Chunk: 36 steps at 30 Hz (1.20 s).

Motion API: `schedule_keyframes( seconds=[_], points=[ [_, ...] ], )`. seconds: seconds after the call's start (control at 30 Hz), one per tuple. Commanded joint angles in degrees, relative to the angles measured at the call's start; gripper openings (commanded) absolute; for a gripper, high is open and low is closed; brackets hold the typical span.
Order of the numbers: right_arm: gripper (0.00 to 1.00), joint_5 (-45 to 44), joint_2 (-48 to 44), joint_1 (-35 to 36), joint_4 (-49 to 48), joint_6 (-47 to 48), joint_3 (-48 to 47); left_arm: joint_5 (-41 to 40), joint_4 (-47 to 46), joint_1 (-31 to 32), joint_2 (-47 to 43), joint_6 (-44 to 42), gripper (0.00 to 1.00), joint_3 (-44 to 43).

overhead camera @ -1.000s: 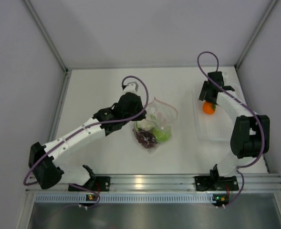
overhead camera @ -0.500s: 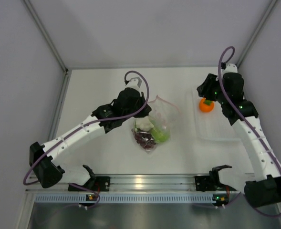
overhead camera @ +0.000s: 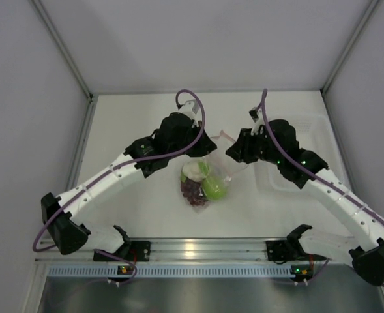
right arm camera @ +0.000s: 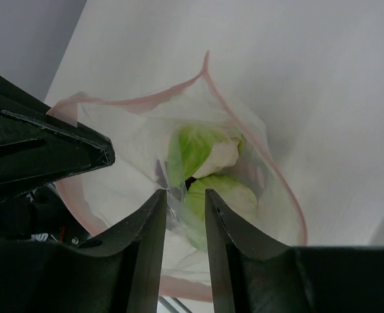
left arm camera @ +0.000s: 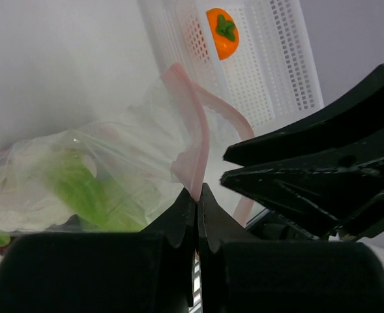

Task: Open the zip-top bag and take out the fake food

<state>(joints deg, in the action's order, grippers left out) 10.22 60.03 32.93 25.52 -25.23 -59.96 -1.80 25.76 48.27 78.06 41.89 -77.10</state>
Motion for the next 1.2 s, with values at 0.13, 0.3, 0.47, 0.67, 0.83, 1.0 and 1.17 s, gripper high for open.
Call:
schedule_keyframes(
  seconds=[0.13,0.3,0.47,0.67,0.83,1.0,1.17],
  points=[
    [0.28,-6.5,3.4,6.7,-6.2,-2.3,0.4,11.4,-7.5,0.2,-1.2,2.8,0.0,-4.0],
    [0.27,-13.2,4.8,8.6,-7.2,-3.9,2.9,11.9,-9.6,0.2,-2.2,4.5,0.0,-4.9],
    [0.27,-27.1,4.8,8.6,-0.7,-1.1,2.7,5.5,-9.4,0.2,-6.9,2.5,0.0,-3.6],
    [0.27,-40.9,2.4,8.5,8.4,1.6,-1.1,-2.2,-8.6,-1.5,-12.4,0.8,0.0,2.4],
    [0.27,-39.2,2.8,8.8,11.0,2.4,-2.7,-1.7,-8.6,-2.8,-11.4,2.0,0.0,7.0],
    [0.29,-31.3,5.4,9.8,11.4,3.3,-2.8,-1.4,-8.7,-2.8,-10.6,2.5,0.0,8.7],
    [0.32,-26.8,6.8,12.1,12.3,3.7,-2.2,0.6,-8.8,-2.8,-10.3,2.1,0.0,8.0]
  ],
)
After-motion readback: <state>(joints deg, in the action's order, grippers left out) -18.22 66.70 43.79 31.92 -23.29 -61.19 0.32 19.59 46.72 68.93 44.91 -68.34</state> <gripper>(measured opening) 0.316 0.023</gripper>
